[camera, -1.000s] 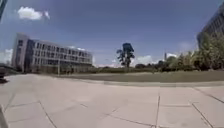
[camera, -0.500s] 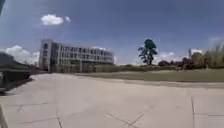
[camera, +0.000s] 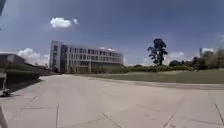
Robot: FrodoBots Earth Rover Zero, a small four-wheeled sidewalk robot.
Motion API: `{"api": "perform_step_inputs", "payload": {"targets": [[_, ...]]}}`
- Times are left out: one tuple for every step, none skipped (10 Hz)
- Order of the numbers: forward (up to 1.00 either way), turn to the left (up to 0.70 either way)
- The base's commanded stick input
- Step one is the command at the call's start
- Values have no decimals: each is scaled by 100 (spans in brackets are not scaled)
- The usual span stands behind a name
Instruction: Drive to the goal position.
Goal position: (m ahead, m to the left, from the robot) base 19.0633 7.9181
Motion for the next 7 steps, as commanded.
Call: {"api": "perform_step_inputs", "payload": {"targets": [[70,36],[70,36],[70,36],[70,36],[70,36],[70,36],[70,36]]}}
